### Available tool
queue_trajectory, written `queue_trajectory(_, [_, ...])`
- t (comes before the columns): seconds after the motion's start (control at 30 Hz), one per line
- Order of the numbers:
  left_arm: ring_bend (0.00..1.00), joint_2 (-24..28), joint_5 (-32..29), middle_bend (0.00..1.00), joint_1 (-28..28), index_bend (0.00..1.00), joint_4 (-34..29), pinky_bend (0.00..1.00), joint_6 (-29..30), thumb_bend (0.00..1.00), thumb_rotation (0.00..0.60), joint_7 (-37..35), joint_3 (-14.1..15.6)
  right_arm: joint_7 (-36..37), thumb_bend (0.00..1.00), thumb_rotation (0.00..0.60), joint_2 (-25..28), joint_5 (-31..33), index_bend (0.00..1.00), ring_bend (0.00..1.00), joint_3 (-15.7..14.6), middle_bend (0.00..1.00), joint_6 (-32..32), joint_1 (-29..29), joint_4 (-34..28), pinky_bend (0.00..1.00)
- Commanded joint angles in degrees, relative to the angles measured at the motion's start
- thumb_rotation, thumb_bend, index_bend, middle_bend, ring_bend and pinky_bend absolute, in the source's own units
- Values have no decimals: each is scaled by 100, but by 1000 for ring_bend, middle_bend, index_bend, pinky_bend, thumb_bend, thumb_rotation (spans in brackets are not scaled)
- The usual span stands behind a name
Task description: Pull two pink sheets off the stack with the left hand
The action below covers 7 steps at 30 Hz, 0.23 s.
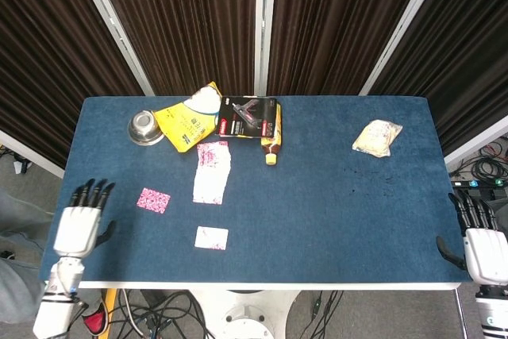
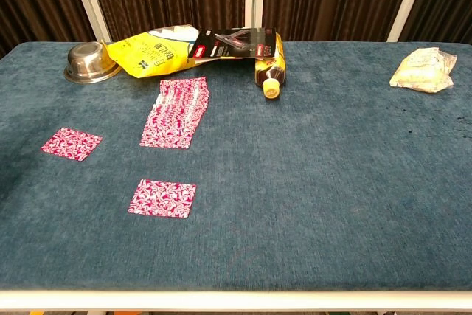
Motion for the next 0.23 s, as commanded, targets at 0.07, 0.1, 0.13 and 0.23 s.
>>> queue_trajectory(0.07, [0, 197, 77, 28, 461, 122, 222, 82, 329, 258, 579, -496, 11, 25, 274, 600, -45, -11, 0, 0, -20, 0, -29, 8, 49, 0])
queue_trajectory(0.1, [0, 251, 108, 28, 542, 122, 228, 81, 372, 253, 579, -542, 18, 42, 272, 600, -61, -21, 0, 0, -27, 0, -35, 10, 63, 0])
queue_trajectory(0.13, [0, 286, 137, 28, 603, 122, 233, 81, 409, 243, 581, -582, 22, 51, 272, 600, -70, -30, 0, 0, -32, 0, -35, 11, 71, 0])
queue_trajectory(0.23, [0, 379, 227, 28, 779, 122, 205, 80, 487, 227, 581, -758, 20, 63, 272, 600, -81, -61, 0, 0, -46, 0, -19, 7, 81, 0])
